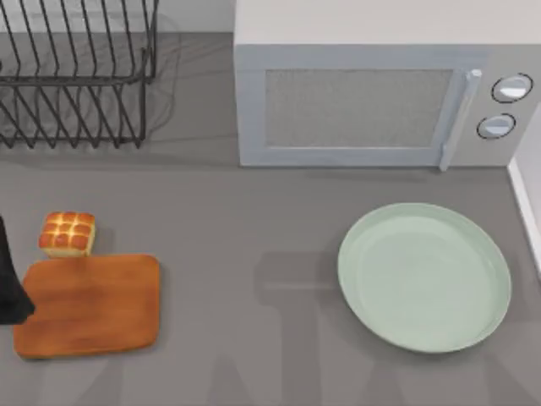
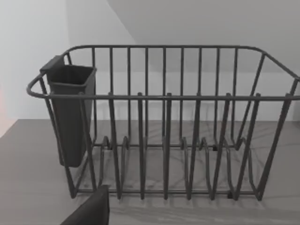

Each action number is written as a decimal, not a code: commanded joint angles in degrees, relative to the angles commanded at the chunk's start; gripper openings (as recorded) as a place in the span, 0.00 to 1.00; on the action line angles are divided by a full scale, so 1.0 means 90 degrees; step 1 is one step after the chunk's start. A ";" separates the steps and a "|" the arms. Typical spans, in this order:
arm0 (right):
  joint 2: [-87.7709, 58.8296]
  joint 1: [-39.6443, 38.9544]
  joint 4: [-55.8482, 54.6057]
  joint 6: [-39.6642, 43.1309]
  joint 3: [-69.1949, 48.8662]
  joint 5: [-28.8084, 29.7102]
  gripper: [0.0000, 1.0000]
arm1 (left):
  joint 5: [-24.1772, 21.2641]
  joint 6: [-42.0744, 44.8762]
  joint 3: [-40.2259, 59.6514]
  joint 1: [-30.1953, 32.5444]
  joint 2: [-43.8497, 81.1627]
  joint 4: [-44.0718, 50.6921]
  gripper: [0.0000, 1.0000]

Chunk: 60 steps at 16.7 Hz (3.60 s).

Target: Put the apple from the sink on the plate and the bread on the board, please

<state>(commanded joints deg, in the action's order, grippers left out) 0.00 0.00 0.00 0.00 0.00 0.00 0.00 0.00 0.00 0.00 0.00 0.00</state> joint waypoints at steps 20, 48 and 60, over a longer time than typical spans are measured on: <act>-0.8741 0.1511 0.4478 0.1434 -0.6628 0.0008 1.00 | 0.0000 0.0000 0.0000 0.0000 0.0000 0.0000 1.00; -1.4917 0.2210 0.3674 0.2078 -0.8643 0.0029 1.00 | 0.0000 0.0000 0.0000 0.0000 0.0000 0.0000 1.00; -1.5048 0.2211 0.3513 0.2076 -0.8561 0.0030 0.47 | 0.0000 0.0000 0.0000 0.0000 0.0000 0.0000 1.00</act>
<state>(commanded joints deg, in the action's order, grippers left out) -135.43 19.90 31.61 18.68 -77.05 0.27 0.00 0.00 0.00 0.00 0.00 0.00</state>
